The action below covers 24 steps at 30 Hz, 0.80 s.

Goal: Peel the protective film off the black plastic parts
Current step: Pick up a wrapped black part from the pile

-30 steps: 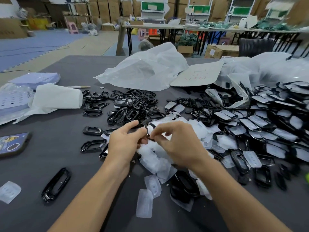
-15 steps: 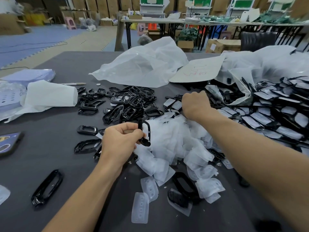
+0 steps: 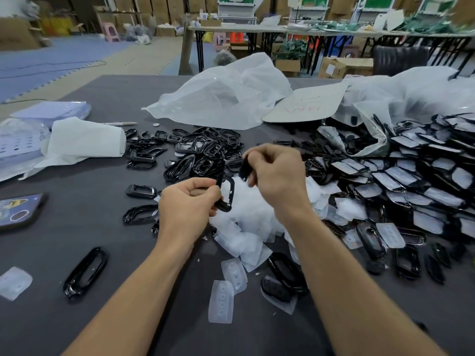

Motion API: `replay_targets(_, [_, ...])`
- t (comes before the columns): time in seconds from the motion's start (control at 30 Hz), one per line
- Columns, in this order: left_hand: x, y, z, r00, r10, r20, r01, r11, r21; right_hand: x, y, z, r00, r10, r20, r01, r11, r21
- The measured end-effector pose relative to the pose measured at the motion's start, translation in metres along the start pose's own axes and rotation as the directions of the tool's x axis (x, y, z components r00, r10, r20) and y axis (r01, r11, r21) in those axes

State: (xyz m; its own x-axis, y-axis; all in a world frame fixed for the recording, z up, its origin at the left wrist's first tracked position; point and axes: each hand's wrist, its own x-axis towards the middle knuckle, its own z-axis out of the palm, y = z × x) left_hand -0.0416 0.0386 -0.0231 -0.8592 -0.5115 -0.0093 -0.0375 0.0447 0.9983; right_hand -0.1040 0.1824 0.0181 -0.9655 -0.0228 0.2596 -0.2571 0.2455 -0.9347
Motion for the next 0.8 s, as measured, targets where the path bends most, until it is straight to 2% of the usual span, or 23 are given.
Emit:
replay_targets(0.1, [-0.002,0.000,-0.001,0.999,0.041,-0.008,-0.041,0.999,-0.018,-0.023,0.006,0.005,0.993,0.059,0.100,-0.071,0.990,0.123])
replay_targets(0.23, [-0.002,0.002,0.001,0.997,0.029,0.068,-0.023,0.995,-0.095,-0.028,0.010,0.005,0.992,0.046,0.118,-0.066,0.982,0.175])
replay_targets(0.5, [-0.001,0.006,0.002,0.990,-0.031,0.134,0.060,0.974,-0.219,-0.027,0.016,0.003,0.997,-0.055,0.046,0.047,0.984,0.170])
replay_targets(0.8, [-0.001,0.004,0.003,0.980,-0.042,0.195,0.084,0.973,-0.214,-0.025,0.019,0.003,0.998,-0.070,-0.006,0.070,0.996,0.050])
